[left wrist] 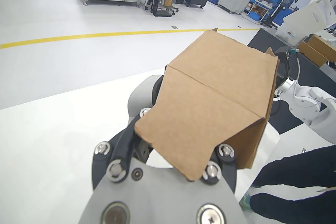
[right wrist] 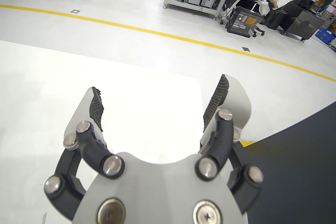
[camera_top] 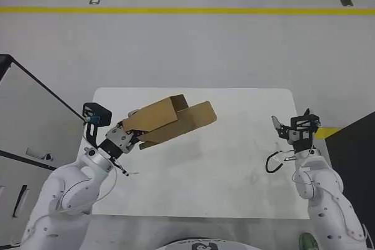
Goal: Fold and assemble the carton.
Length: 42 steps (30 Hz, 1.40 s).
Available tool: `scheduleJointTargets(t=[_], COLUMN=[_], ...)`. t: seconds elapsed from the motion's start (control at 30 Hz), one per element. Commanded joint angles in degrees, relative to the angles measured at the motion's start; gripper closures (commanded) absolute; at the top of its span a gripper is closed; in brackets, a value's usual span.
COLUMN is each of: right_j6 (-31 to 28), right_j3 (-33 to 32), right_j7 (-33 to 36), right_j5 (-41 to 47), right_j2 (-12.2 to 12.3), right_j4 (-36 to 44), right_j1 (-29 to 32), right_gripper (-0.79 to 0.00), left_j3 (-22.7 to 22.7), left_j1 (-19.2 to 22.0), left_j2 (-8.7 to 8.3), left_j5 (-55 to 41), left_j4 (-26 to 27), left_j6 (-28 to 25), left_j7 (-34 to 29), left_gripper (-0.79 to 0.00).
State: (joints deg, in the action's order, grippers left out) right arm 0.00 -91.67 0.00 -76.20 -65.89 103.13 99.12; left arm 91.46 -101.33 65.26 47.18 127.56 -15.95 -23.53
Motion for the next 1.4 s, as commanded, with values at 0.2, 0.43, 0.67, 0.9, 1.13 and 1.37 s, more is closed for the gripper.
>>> scheduleJointTargets(t=[0.2,0.43,0.67,0.9,1.13,1.37], right_j6=[0.00,0.00,0.00,0.00,0.00,0.00], right_j3=[0.00,0.00,0.00,0.00,0.00,0.00], right_j7=[0.00,0.00,0.00,0.00,0.00,0.00], right_j5=[0.00,0.00,0.00,0.00,0.00,0.00], right_j2=[0.00,0.00,0.00,0.00,0.00,0.00], right_j4=[0.00,0.00,0.00,0.00,0.00,0.00], right_j1=[0.00,0.00,0.00,0.00,0.00,0.00], right_gripper=[-0.785,-0.785,-0.785,-0.785,-0.785,-0.785], left_j3=[-0.67,-1.62,-1.62,-6.16,-15.84,-17.93], left_j1=[-0.40,-0.40,-0.40,1.93,7.29,8.47], left_j2=[-0.19,-0.31,-0.31,-0.30,0.34,0.61], left_j5=[16.15,27.04,27.04,34.22,43.56,44.09], left_j4=[0.89,1.06,1.06,1.44,-2.62,-3.99], left_j6=[-4.24,-5.75,-5.75,-5.95,-2.61,-1.41], left_j7=[12.12,20.60,20.60,19.27,18.31,18.23], left_gripper=[0.000,0.000,0.000,0.000,0.000,0.000])
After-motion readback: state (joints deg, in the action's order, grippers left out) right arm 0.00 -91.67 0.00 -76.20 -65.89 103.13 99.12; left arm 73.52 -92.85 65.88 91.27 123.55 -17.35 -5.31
